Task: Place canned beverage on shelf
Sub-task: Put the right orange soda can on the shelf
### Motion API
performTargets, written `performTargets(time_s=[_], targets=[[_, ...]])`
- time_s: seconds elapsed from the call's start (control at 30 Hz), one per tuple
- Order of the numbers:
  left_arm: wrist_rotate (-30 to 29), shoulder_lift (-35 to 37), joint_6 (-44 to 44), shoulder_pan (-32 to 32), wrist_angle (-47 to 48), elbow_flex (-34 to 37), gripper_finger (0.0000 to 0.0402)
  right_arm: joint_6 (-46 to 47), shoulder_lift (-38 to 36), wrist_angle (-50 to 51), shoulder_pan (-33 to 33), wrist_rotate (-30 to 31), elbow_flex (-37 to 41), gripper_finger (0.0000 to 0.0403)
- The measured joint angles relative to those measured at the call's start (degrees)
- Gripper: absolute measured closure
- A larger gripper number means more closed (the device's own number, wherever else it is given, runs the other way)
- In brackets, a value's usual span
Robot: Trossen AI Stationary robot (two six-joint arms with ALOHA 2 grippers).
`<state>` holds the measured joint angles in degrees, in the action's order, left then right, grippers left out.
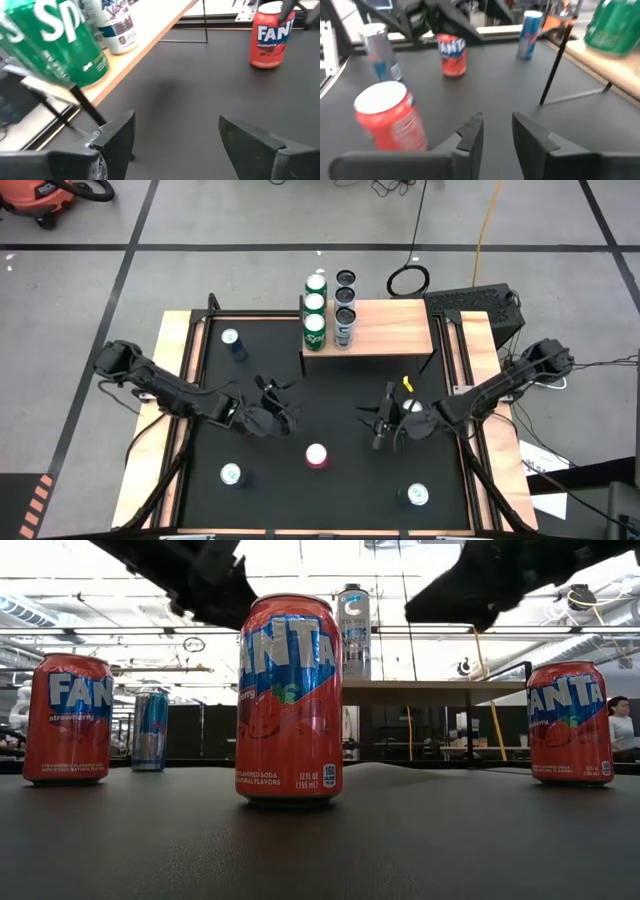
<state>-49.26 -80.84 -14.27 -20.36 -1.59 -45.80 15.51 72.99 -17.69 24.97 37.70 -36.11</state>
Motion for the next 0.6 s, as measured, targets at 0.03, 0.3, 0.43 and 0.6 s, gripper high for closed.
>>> performTargets(time_s=[0.03,0.3,0.43,0.6], targets=[[-0.6,0.2,-1.0,-0.8,0.9,0.0,0.0121,1.3,0.0,1.2,0.6,0.0,0.0,0.0313],[-3.1,-0.2,-3.8,-4.9,2.3,1.1,0.0121,8.9,0.0,5.6,5.4,-0.2,0.0,0.0298],[-0.5,-0.2,5.9,-2.8,-3.7,1.1,0.0121,11.8,-0.3,5.5,7.8,0.2,0.0,0.0288],[12.8,-1.2,12.8,0.7,-13.5,1.1,0.0121,14.5,-1.2,5.9,10.7,3.3,0.0,0.0282]])
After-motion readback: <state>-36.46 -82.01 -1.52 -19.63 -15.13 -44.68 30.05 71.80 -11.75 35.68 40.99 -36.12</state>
